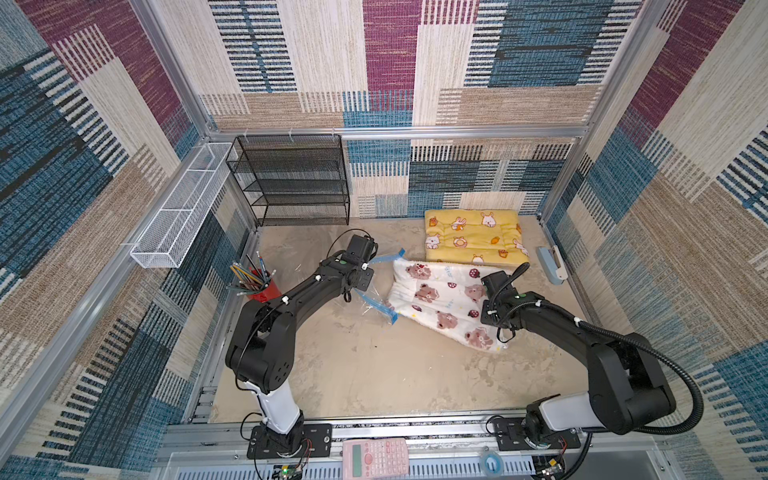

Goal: Take the blanket out of the vacuum bag
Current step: Place the blanket at the center of the board.

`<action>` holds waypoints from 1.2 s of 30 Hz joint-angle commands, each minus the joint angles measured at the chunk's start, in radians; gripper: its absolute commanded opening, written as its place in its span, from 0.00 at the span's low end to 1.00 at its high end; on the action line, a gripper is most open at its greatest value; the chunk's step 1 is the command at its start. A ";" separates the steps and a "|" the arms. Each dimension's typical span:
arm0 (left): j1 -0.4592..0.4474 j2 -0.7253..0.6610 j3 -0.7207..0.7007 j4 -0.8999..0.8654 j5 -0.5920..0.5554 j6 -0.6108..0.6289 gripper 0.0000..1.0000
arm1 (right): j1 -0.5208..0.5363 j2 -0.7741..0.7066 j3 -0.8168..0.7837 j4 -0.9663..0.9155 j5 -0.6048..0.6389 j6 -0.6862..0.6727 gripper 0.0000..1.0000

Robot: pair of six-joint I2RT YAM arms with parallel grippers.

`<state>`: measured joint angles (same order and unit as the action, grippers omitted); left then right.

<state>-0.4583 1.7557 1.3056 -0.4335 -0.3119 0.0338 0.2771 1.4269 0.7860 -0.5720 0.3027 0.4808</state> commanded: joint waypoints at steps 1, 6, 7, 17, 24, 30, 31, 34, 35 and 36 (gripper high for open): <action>0.001 -0.008 0.010 -0.006 -0.038 0.009 0.00 | -0.018 0.003 0.007 -0.023 0.054 0.007 0.02; -0.003 -0.013 0.008 -0.004 -0.039 0.007 0.00 | -0.037 -0.065 0.000 0.004 -0.015 0.031 0.02; -0.006 -0.015 0.005 -0.002 -0.039 0.006 0.00 | -0.039 -0.095 -0.001 0.012 -0.045 0.036 0.02; -0.019 -0.021 -0.001 0.010 -0.048 0.017 0.00 | -0.054 -0.260 0.103 -0.053 -0.165 0.039 0.00; -0.022 -0.007 0.002 0.006 -0.053 0.025 0.00 | -0.054 -0.357 0.216 -0.071 -0.338 0.022 0.00; -0.023 0.008 0.001 0.006 -0.063 0.037 0.00 | -0.055 -0.413 0.348 -0.104 -0.365 0.008 0.00; -0.024 0.012 -0.001 0.009 -0.065 0.041 0.00 | -0.055 -0.432 0.357 -0.085 -0.400 -0.002 0.00; -0.024 0.029 0.002 0.008 -0.078 0.049 0.00 | -0.056 -0.482 0.399 -0.084 -0.402 -0.015 0.00; -0.024 0.035 0.004 0.007 -0.081 0.050 0.00 | -0.055 -0.484 0.418 -0.104 -0.379 -0.024 0.00; -0.024 0.039 0.004 0.006 -0.082 0.051 0.00 | -0.055 -0.476 0.432 -0.131 -0.350 -0.032 0.00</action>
<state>-0.4843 1.7847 1.3060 -0.4221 -0.3641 0.0589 0.2226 0.9508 1.1858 -0.6796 -0.0837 0.4744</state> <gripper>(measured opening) 0.049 0.067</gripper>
